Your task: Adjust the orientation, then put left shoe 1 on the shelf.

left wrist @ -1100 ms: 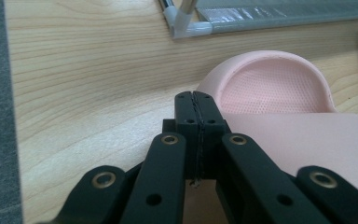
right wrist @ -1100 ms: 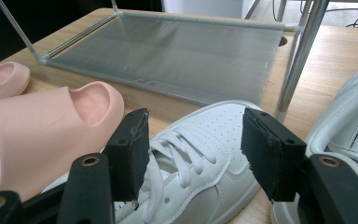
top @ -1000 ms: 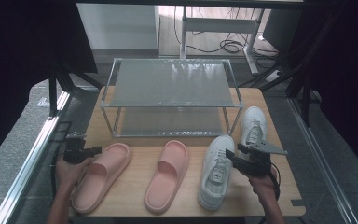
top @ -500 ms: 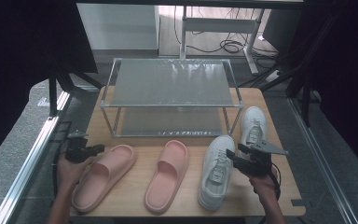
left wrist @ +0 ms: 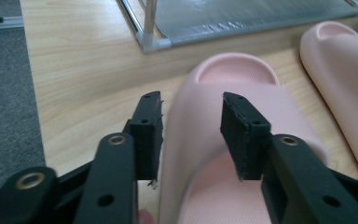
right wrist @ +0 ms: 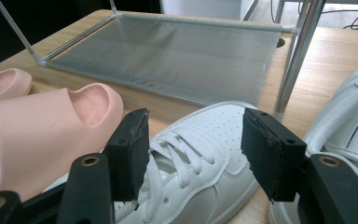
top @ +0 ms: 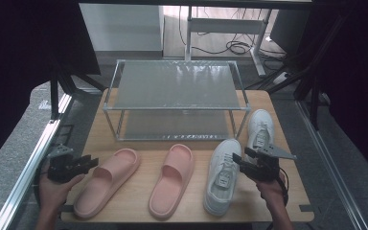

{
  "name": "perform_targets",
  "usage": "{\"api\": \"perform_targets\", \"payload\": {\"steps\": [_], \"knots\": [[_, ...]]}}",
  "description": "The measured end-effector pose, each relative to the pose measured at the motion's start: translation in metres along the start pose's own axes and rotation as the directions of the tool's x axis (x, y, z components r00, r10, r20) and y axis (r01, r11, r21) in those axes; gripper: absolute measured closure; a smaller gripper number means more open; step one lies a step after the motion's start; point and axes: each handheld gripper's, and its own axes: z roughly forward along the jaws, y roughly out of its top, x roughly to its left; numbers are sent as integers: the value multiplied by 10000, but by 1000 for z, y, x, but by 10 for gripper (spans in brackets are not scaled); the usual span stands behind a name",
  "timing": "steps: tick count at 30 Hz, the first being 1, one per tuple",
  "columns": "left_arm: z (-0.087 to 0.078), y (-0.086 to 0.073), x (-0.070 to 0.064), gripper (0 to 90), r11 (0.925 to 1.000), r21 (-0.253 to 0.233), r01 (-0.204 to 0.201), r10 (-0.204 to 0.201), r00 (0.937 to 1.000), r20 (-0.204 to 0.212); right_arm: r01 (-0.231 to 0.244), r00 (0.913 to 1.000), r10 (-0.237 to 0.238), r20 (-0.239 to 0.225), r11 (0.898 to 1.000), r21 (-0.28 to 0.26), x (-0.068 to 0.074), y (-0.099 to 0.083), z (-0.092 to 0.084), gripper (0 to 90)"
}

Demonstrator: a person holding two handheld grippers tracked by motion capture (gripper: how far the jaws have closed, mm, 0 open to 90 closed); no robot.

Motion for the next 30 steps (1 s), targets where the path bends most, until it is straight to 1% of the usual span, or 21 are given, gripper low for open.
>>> {"api": "perform_targets", "payload": {"steps": [1, 2, 5, 12, 16, 18, 23, 24, 25, 26, 28, 30], "knots": [[0, 0, 0, 561, 10000, 0, 0, 0, 10000, 0, 0, 10000, 0, 0, 10000, 0, 0, 0, 0, 421], [-1, -3, -1, 537, 10000, 38, -86, 86, 10000, 32, -2, 10000, 2, -25, 10000, -10, 1, 0, 1, 421], [-2, -6, -2, 518, 9999, 42, -152, 152, 9999, 1, 38, 10000, -38, -64, 10000, -31, 2, 2, 1, 422], [-1, -16, -1, 519, 9999, 86, -122, 122, 9999, -31, 85, 9999, -87, -129, 9999, -118, 3, 4, -1, 421], [-1, -19, 0, 521, 9999, 105, -80, 80, 10000, 3, 90, 9999, -92, -137, 9999, -147, 4, 4, -2, 421], [-2, -21, 1, 520, 9998, 144, -124, 126, 9999, -87, 98, 9999, -100, -111, 9998, -158, 4, 4, -2, 421], [-4, -24, 3, 521, 9998, 163, -119, 120, 9999, -102, 80, 9999, -81, -67, 9999, -147, 3, 4, -3, 421], [-2, -26, 3, 521, 9994, 295, -164, 166, 9998, -91, 59, 10000, -60, -64, 9999, -115, 4, 3, -2, 421], [-2, -26, 3, 521, 9994, 295, -164, 166, 9998, -91, 59, 10000, -60, -64, 9999, -115, 4, 3, -2, 421], [1, -27, 2, 520, 9989, 428, -183, 184, 9998, -28, 82, 10000, -83, -55, 9999, -114, 4, 3, -2, 421], [4, -28, 1, 519, 9987, 466, -193, 194, 9998, -8, 79, 10000, -79, -59, 9999, -110, 4, 3, -2, 420], [12, -29, -1, 521, 9978, 627, -222, 219, 9997, 60, 83, 10000, -84, -47, 9999, -127, 4, 3, -3, 420]]}}
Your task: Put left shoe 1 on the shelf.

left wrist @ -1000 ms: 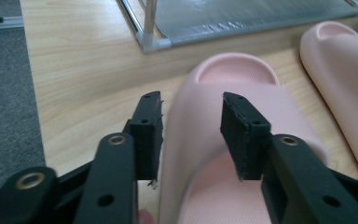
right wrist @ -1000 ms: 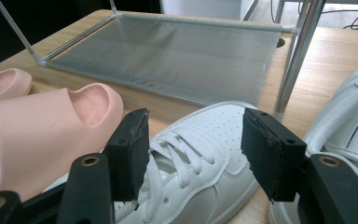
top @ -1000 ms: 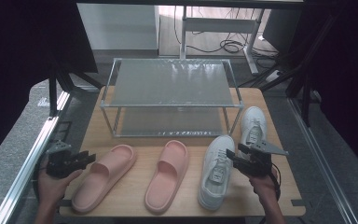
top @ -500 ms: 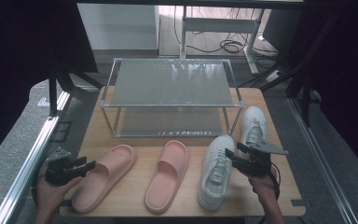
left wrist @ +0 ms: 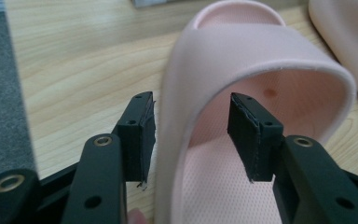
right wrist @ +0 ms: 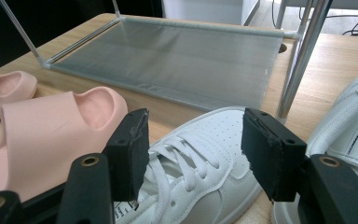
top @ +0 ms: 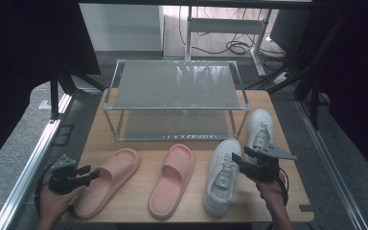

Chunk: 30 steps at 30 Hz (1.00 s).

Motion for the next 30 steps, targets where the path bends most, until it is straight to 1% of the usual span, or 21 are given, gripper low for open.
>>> {"api": "perform_targets", "payload": {"steps": [1, 4, 5, 6, 8, 9, 10, 12, 13, 14, 15, 16, 19, 21, 22, 23, 24, 25, 26, 27, 30], "knots": [[0, 0, 0, 528, 10000, 0, 0, 0, 10000, 0, 0, 10000, 0, 0, 10000, 0, 0, 0, 0, 420], [11, 1, -2, 565, 9997, 238, -34, 34, 10000, -20, -25, 10000, 25, 20, 10000, -4, -1, 0, -1, 420], [11, 1, -2, 586, 9997, 238, -34, 34, 10000, -20, -25, 10000, 25, 20, 10000, -4, -1, 0, -1, 420], [13, 2, -3, 586, 9995, 303, -45, 47, 10000, -82, -24, 10000, 24, 23, 10000, -3, -1, 0, -1, 420], [17, 2, -4, 652, 9996, 294, -12, 21, 9996, -296, -40, 10000, 40, 36, 10000, 10, -2, -1, -1, 420], [18, 2, -3, 652, 9996, 286, 43, -31, 9991, -414, -40, 10000, 40, 36, 10000, 10, -2, -1, -1, 420], [18, 2, -2, 708, 9995, 225, 203, -192, 9986, -489, -36, 10000, 36, 37, 10000, 21, -2, -1, -1, 420], [19, 2, -2, 728, 9995, 207, 224, -213, 9984, -521, -35, 10000, 35, 42, 10000, 26, -2, -1, -1, 420], [19, 2, -2, 728, 9995, 208, 248, -236, 9979, -601, -47, 10000, 47, 39, 10000, 32, -2, -1, -1, 420], [20, 2, -1, 759, 9993, 176, 342, -329, 9969, -721, -49, 10000, 49, 40, 10000, 47, -2, -2, 0, 420], [20, 2, -1, 772, 9993, 176, 342, -329, 9969, -721, -49, 10000, 49, 40, 10000, 47, -2, -2, 0, 420], [20, 4, -3, 792, 9993, 177, 332, -313, 9946, -988, -50, 10000, 50, 30, 10000, 61, -1, -2, 1, 420], [21, 5, -4, 832, 9990, 243, 386, -359, 9940, -1030, -38, 10000, 38, 22, 10000, 63, -1, -2, 1, 420], [20, 7, -6, 836, 9987, 238, 446, -421, 9944, -974, -40, 10000, 40, 25, 10000, 42, -1, -1, 0, 420], [19, 11, -9, 837, 9991, 204, 372, -348, 9936, -1077, -44, 10000, 44, 42, 10000, 20, -1, -1, 0, 420], [19, 11, -9, 838, 9991, 204, 372, -348, 9936, -1077, -44, 10000, 44, 42, 10000, 20, -1, -1, 0, 420], [19, 16, -12, 839, 9995, 149, 287, -269, 9935, -1102, -52, 10000, 51, 43, 10000, 20, -2, -1, 0, 420], [19, 16, -12, 838, 9995, 149, 287, -269, 9935, -1102, -50, 10000, 50, 46, 10000, 21, -2, -1, 0, 420], [18, 21, -15, 837, 9997, 103, 204, -192, 9941, -1071, -43, 10000, 43, 45, 10000, 17, -2, -1, -1, 420], [18, 21, -15, 837, 9997, 103, 204, -192, 9941, -1071, -43, 10000, 43, 45, 10000, 17, -2, -1, -1, 420], [20, 31, -21, 839, 9999, 39, 108, -104, 9947, -1024, -34, 10000, 34, 31, 10000, -4, -1, -1, -1, 420]]}}
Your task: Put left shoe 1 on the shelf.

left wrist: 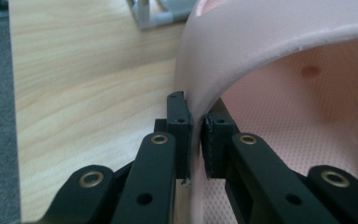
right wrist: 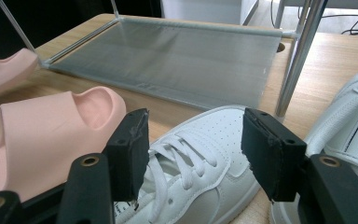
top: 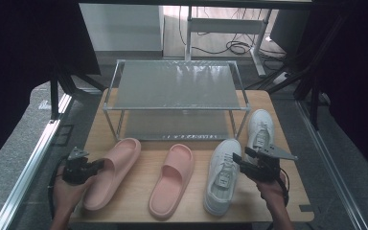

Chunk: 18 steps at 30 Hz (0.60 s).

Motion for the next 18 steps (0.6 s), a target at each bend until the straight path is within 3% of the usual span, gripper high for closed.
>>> {"api": "perform_targets", "payload": {"steps": [18], "knots": [[21, 47, -21, 836, 9995, -297, -127, 137, 9993, 336, 10, 10000, -10, -26, 10000, -12, 0, 0, 0, 420]]}}
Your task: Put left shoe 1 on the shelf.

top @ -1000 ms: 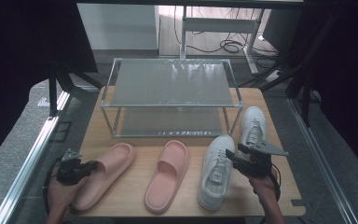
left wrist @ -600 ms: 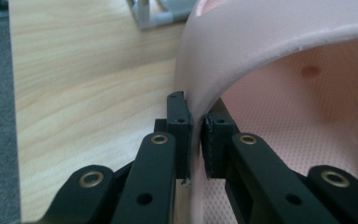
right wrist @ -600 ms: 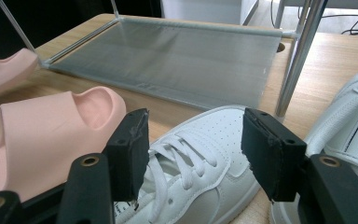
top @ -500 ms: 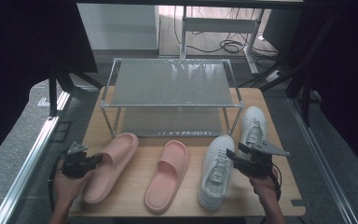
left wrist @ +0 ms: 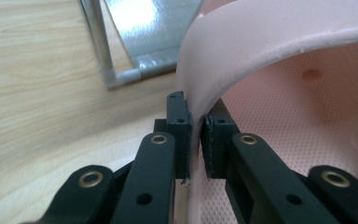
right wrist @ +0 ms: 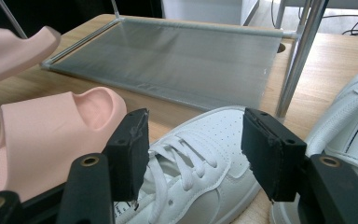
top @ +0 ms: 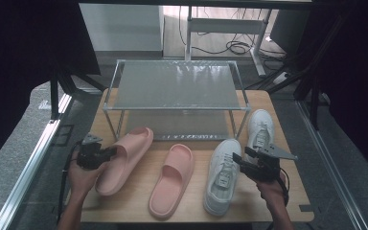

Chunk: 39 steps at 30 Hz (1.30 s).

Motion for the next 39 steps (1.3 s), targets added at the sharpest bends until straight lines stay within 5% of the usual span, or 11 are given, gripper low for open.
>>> {"api": "perform_targets", "payload": {"steps": [17, 39], "knots": [[41, 39, -25, 835, 9999, -100, -39, 38, 9999, -159, -5, 10000, 5, -41, 10000, 38, 0, -1, 2, 420], [92, 64, -39, 819, 9996, -236, 124, -144, 9958, -900, -64, 10000, 64, -70, 10000, 47, -2, -1, 2, 420]]}}
